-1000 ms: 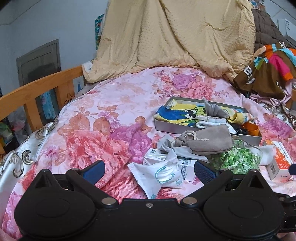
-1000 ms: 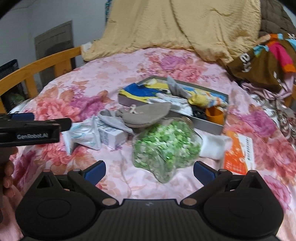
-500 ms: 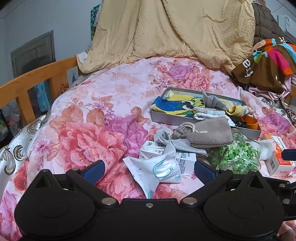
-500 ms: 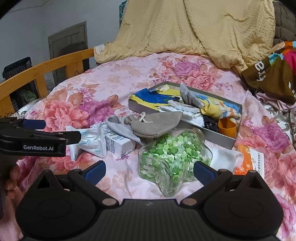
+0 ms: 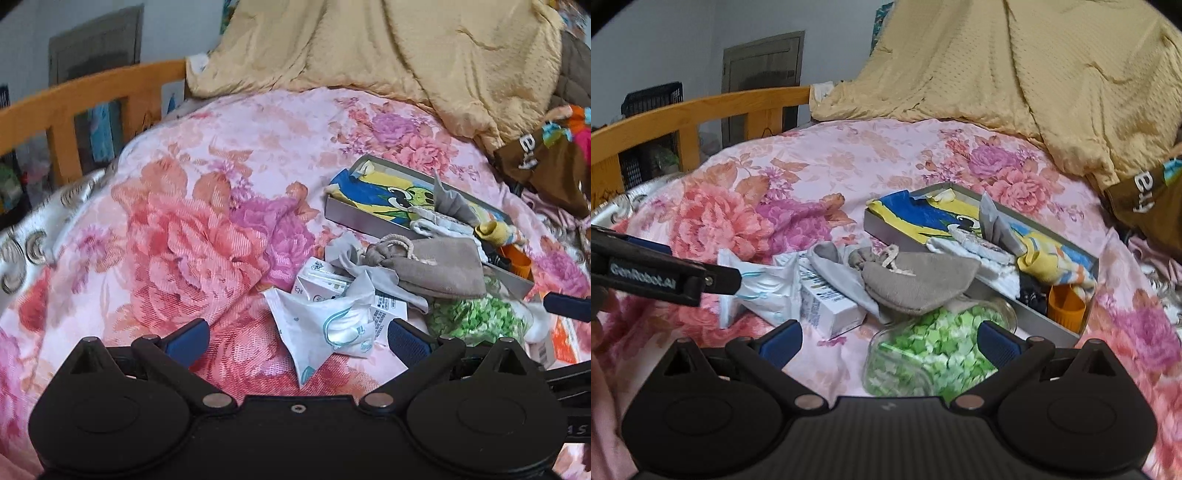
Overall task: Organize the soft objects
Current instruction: 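Move both open tools back toward the remaining pile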
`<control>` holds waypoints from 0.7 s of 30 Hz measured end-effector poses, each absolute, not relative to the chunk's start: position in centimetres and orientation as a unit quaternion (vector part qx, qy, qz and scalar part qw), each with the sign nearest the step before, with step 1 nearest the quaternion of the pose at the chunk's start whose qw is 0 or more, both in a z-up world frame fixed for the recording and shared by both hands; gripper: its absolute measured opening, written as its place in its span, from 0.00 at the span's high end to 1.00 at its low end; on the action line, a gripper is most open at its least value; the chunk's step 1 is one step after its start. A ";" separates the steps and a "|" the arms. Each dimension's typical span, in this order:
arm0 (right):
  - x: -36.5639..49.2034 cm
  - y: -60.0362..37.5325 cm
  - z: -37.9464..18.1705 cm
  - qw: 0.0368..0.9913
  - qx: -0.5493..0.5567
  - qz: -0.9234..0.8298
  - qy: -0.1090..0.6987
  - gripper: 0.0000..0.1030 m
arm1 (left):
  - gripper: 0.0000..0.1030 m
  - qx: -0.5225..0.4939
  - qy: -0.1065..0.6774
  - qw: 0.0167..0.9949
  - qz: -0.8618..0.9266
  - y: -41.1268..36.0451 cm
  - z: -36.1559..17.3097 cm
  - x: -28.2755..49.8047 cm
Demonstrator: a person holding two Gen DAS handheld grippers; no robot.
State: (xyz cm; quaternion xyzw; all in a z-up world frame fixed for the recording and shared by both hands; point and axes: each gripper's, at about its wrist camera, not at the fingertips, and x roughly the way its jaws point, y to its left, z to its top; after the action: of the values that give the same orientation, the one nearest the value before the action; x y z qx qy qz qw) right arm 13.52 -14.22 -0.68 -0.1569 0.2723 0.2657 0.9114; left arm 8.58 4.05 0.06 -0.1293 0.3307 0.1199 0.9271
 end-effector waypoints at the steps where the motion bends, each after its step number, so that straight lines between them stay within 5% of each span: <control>1: 13.9 -14.1 -0.8 0.911 -0.161 0.264 0.272 0.00 | 0.01 -0.140 0.334 0.924 0.121 4.4 -0.1 8.9; 11: 17.5 -13.1 -1.0 0.913 -0.169 0.271 0.254 0.01 | 0.01 -0.227 0.354 0.900 0.117 6.4 -2.1 10.9; 21: 20.5 -11.2 -1.9 0.896 -0.204 0.293 0.262 0.18 | 0.01 -0.274 0.346 0.894 0.077 7.0 -2.9 12.1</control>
State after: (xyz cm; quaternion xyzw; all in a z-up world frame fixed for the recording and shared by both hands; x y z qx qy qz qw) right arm 20.54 -11.19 -1.91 -0.2045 0.2622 0.2928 0.8965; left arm 12.11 6.96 -2.86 -0.2740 0.3464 0.0774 0.8938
